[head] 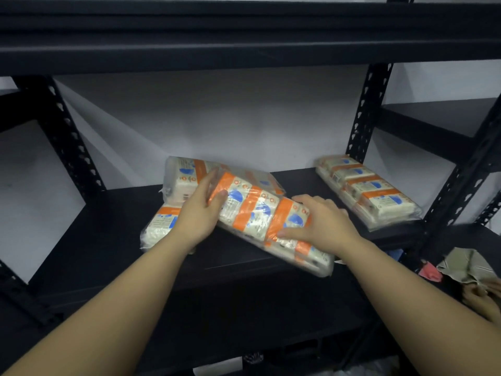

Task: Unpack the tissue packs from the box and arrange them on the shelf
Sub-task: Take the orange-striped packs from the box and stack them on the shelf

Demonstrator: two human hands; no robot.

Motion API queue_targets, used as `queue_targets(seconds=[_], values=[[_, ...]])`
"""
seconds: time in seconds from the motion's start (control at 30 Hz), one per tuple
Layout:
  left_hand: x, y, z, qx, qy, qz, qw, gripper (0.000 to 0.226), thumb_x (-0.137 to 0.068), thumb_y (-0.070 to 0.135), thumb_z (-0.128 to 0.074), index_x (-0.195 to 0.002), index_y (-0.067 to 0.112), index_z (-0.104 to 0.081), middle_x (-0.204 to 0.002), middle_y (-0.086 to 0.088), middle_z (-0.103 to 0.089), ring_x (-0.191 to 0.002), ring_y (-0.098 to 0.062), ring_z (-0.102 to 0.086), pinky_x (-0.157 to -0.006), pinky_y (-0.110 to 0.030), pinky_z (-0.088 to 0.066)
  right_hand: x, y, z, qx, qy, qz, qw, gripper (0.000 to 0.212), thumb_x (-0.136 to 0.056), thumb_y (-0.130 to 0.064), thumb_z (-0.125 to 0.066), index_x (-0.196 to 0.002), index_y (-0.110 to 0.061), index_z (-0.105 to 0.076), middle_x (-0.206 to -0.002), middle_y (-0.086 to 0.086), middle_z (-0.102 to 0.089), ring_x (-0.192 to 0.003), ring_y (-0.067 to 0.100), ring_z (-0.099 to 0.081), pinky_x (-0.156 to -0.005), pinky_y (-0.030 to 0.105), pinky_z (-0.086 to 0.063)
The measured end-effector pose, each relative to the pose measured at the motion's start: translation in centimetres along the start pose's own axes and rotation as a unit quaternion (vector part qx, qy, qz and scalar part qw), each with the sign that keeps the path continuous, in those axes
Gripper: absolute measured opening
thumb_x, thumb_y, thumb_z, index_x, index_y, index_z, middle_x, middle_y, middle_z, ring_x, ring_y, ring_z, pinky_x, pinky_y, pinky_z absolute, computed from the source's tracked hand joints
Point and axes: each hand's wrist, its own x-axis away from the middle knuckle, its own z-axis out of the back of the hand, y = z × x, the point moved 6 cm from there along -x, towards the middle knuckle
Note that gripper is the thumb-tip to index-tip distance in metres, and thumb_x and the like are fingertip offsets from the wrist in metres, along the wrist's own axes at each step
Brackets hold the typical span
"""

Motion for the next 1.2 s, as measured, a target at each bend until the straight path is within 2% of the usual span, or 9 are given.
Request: queue_targets(seconds=[0.07, 0.17, 0.33, 0.47, 0.67, 0.83, 0.97, 1.1, 1.2], values=[[0.5, 0.0, 0.2, -0.033, -0.024, -0.011, 0.999, 0.055, -0.107, 0.041, -0.054, -0.157, 0.045, -0.034, -0.149, 0.026, -0.045, -0.136, -0.001, -0.047, -0.113, -0.03, -0.042, -0.9, 0.3, 0.2, 0.001, -0.011, 0.0, 1.0, 0.093, -0.066, -0.086, -0.072, -0.146, -0.047, -0.043, -0.134, -0.011, -0.057, -0.127, 0.021, -0.05, -0.106, 0.052, -0.038], [1.0, 0.1, 0.0, -0.089, -0.056, -0.011, 0.994, 0.062, -0.106, 0.042, -0.056, -0.161, 0.043, -0.027, -0.143, 0.025, -0.044, -0.128, 0.002, -0.045, -0.098, -0.014, -0.038, -2.5, 1.0, 0.8, 0.012, -0.012, 0.002, 1.0, 0.098, -0.066, -0.084, -0.073, -0.151, -0.046, -0.041, -0.136, -0.005, -0.056, -0.129, 0.025, -0.049, -0.107, 0.055, -0.042], [0.4, 0.5, -1.0, -0.142, -0.039, -0.006, 0.989, 0.07, -0.102, 0.047, -0.059, -0.161, 0.036, -0.024, -0.15, 0.004, -0.056, -0.13, -0.019, -0.06, -0.105, -0.04, -0.053, -4.4, 1.9, 1.1, 0.055, 0.0, 0.001, 0.998, 0.099, -0.077, -0.076, -0.072, -0.16, -0.042, -0.03, -0.157, 0.003, -0.042, -0.146, 0.032, -0.034, -0.116, 0.059, -0.031], [1.4, 0.9, -1.5, -0.117, -0.009, 0.002, 0.993, 0.067, -0.103, 0.041, -0.061, -0.161, 0.037, -0.027, -0.151, 0.007, -0.054, -0.128, -0.014, -0.058, -0.098, -0.028, -0.046, -4.0, 3.3, 0.2, -0.002, -0.043, 0.019, 0.999, 0.104, -0.075, -0.079, -0.069, -0.161, -0.04, -0.028, -0.165, 0.003, -0.032, -0.152, 0.031, -0.024, -0.121, 0.059, -0.025], [3.6, -1.1, -2.3, -0.19, -0.045, 0.056, 0.979, 0.056, -0.104, 0.048, -0.054, -0.156, 0.03, -0.042, -0.161, 0.005, -0.042, -0.141, -0.026, -0.048, -0.11, -0.036, -0.038, -2.0, 5.0, 0.1, -0.057, -0.048, 0.033, 0.997, 0.089, -0.075, -0.076, -0.072, -0.151, -0.035, -0.049, -0.154, 0.001, -0.044, -0.145, 0.022, -0.036, -0.119, 0.044, -0.032], [3.8, -0.7, -2.4, -0.276, -0.035, 0.061, 0.959, 0.055, -0.106, 0.052, -0.046, -0.156, 0.03, -0.044, -0.156, -0.008, -0.039, -0.137, -0.032, -0.049, -0.114, -0.04, -0.038, -1.5, 4.0, 0.2, 0.0, -0.059, 0.101, 0.993, 0.093, -0.07, -0.087, -0.063, -0.152, -0.045, -0.045, -0.167, -0.005, -0.034, -0.157, 0.021, -0.019, -0.126, 0.055, -0.018], [3.9, 1.3, -3.7, -0.347, -0.021, -0.049, 0.936, 0.06, -0.1, 0.064, -0.042, -0.151, 0.033, -0.052, -0.156, -0.007, -0.04, -0.143, -0.029, -0.04, -0.119, -0.046, -0.034, -1.3, 3.9, -0.8, 0.042, -0.096, 0.15, 0.983, 0.114, -0.062, -0.095, -0.061, -0.16, -0.045, -0.029, -0.17, -0.01, -0.025, -0.157, 0.017, -0.02, -0.128, 0.053, -0.015], [3.7, 2.1, -6.9, -0.435, -0.162, -0.133, 0.876, 0.087, -0.087, 0.08, -0.053, -0.161, 0.042, -0.029, -0.173, -0.002, -0.018, -0.159, -0.028, -0.012, -0.126, -0.048, 0.005, -1.4, 4.4, -1.4, 0.076, -0.077, 0.167, 0.98, 0.109, -0.068, -0.09, -0.058, -0.161, -0.042, -0.028, -0.169, -0.01, -0.029, -0.156, 0.019, -0.024, -0.126, 0.055, -0.019], [3.0, 2.5, -7.6, -0.449, -0.192, -0.128, 0.863, 0.089, -0.089, 0.073, -0.06, -0.163, 0.042, -0.022, -0.174, 0.002, -0.017, -0.16, -0.025, -0.012, -0.127, -0.047, -0.004, -1.0, 4.0, -1.1, 0.084, -0.049, 0.173, 0.98, 0.103, -0.07, -0.09, -0.053, -0.158, -0.04, -0.038, -0.164, -0.009, -0.039, -0.151, 0.021, -0.033, -0.124, 0.054, -0.025]])
